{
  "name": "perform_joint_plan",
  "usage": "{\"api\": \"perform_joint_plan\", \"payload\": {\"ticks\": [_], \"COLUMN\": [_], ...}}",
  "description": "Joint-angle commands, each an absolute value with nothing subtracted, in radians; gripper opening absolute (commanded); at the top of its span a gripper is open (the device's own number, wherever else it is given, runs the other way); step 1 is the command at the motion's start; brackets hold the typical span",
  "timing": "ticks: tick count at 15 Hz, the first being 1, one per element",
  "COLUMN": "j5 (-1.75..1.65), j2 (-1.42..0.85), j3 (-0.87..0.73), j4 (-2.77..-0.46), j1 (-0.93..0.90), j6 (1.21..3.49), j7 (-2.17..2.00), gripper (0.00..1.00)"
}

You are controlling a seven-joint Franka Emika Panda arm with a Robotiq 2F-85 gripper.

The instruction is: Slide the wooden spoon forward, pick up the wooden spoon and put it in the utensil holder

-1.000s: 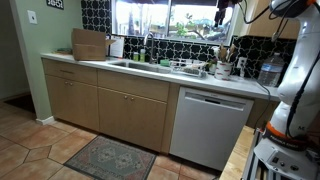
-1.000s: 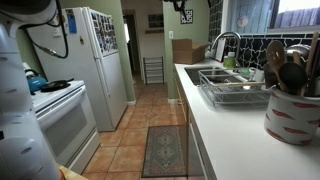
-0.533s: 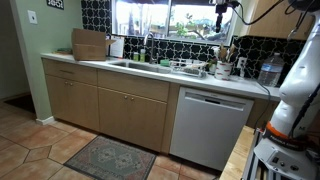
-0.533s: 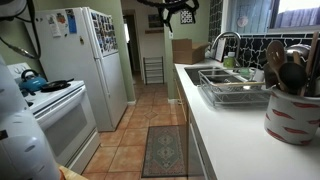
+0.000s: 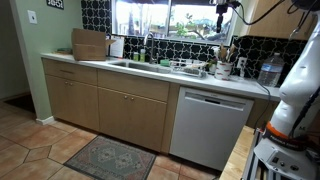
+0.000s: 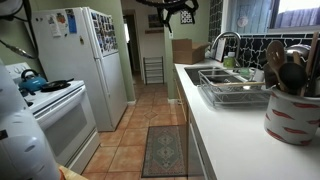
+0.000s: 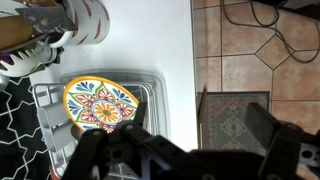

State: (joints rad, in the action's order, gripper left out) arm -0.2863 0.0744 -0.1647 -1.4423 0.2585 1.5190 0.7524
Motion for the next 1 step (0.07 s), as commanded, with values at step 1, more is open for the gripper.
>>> {"api": "perform_joint_plan", "payload": {"ticks": [1], "j5": [-0.288], "j2": [0.071], "j3": [-0.187], "j4": [-1.435], "j1": [0.234], "j6": [1.515], "j7": [0.752], "gripper": [1.00]}}
